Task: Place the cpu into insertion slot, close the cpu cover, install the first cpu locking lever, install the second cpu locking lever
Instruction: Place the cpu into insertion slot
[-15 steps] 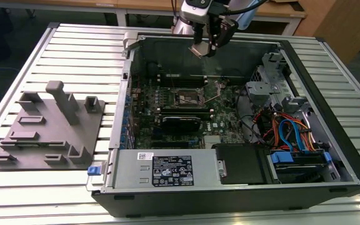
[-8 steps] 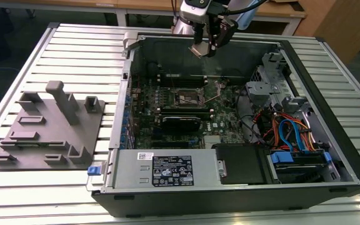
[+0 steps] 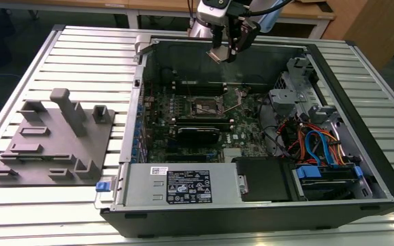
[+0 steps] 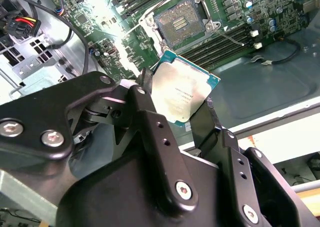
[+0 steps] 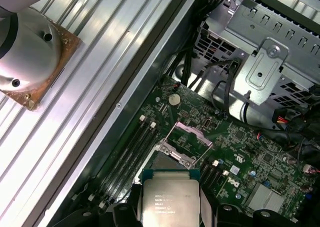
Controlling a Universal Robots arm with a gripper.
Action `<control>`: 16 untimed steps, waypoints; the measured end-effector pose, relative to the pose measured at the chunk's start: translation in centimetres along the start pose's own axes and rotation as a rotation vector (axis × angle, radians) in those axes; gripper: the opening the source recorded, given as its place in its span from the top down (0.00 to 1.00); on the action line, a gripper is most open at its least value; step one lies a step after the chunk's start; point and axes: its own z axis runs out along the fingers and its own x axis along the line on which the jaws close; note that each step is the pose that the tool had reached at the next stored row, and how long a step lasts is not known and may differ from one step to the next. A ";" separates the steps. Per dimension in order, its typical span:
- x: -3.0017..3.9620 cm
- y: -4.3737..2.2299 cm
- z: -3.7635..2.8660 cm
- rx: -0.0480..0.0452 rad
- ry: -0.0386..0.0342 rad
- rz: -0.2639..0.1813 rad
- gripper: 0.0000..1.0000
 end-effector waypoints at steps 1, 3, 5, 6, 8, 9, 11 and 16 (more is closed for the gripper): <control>0.00 0.00 0.00 0.0000 -0.0002 0.002 0.46; 0.00 0.00 0.00 -0.0003 -0.0012 0.013 0.46; 0.01 0.00 0.01 -0.0009 -0.0039 0.045 0.46; 0.00 0.00 0.01 -0.0011 -0.0055 0.063 0.46; 0.00 0.00 0.01 -0.0014 -0.0071 0.081 0.46; 0.00 0.00 0.01 -0.0015 -0.0072 0.082 0.46; 0.00 0.00 0.01 -0.0015 -0.0073 0.083 0.46; 0.00 0.00 0.01 -0.0013 -0.0072 0.083 0.46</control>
